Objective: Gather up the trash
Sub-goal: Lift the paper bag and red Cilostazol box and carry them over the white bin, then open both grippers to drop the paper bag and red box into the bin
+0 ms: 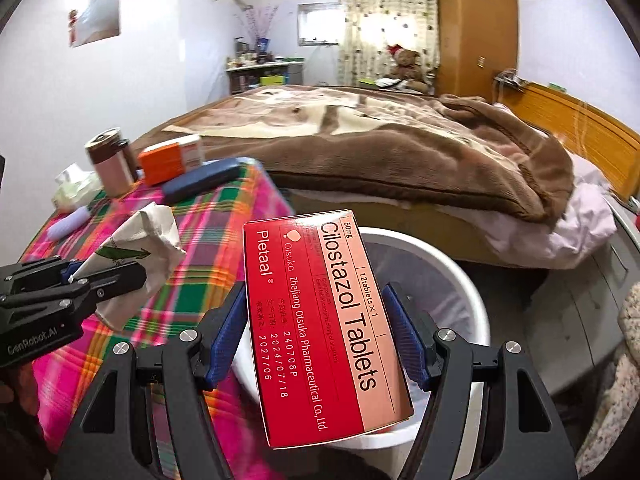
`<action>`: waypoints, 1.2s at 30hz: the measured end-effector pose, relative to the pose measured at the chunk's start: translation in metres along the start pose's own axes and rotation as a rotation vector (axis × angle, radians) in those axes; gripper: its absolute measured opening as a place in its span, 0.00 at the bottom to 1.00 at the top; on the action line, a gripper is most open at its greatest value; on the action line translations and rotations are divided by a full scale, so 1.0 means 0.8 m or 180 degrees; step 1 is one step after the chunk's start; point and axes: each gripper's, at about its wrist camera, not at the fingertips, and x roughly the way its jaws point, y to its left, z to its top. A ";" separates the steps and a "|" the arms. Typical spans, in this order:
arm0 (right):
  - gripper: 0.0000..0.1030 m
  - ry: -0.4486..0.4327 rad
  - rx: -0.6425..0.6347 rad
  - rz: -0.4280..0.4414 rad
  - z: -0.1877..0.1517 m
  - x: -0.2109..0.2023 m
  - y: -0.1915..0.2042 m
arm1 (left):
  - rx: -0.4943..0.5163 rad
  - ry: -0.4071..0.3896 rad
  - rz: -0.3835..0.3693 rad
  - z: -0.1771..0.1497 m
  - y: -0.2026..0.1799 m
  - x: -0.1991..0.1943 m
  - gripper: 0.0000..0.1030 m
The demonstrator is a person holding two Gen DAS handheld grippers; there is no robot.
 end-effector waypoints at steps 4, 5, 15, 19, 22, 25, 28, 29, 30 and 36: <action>0.67 0.0063 0.0115 -0.0112 -0.004 0.010 -0.029 | 0.0123 0.0075 -0.0088 0.005 -0.037 0.027 0.27; 0.67 0.0070 0.0133 -0.0130 -0.005 0.011 -0.034 | 0.0146 0.0094 -0.0097 0.005 -0.045 0.034 0.27; 0.67 0.0253 0.0319 -0.0211 -0.016 0.034 -0.084 | 0.0312 0.0200 -0.0096 0.007 -0.095 0.080 0.29; 0.67 0.0299 0.0346 -0.0214 -0.020 0.040 -0.094 | 0.0339 0.0243 -0.0053 0.005 -0.103 0.093 0.29; 0.68 0.0323 0.0361 -0.0162 -0.022 0.044 -0.099 | 0.0290 0.0251 -0.0091 0.005 -0.103 0.098 0.30; 0.68 0.0349 0.0343 -0.0148 -0.022 0.048 -0.098 | 0.0271 0.0263 -0.0085 0.004 -0.100 0.101 0.34; 0.69 0.0359 0.0388 -0.0136 -0.023 0.050 -0.101 | 0.0231 0.0273 -0.0085 0.001 -0.096 0.102 0.49; 0.73 0.0369 0.0406 -0.0147 -0.023 0.052 -0.105 | 0.0218 0.0276 -0.0089 0.001 -0.094 0.102 0.50; 0.75 0.0383 0.0428 -0.0161 -0.023 0.053 -0.106 | 0.0214 0.0273 -0.0107 0.001 -0.093 0.101 0.50; 0.76 0.0401 0.0394 -0.0186 -0.025 0.053 -0.103 | 0.0190 0.0201 -0.0073 0.002 -0.086 0.093 0.56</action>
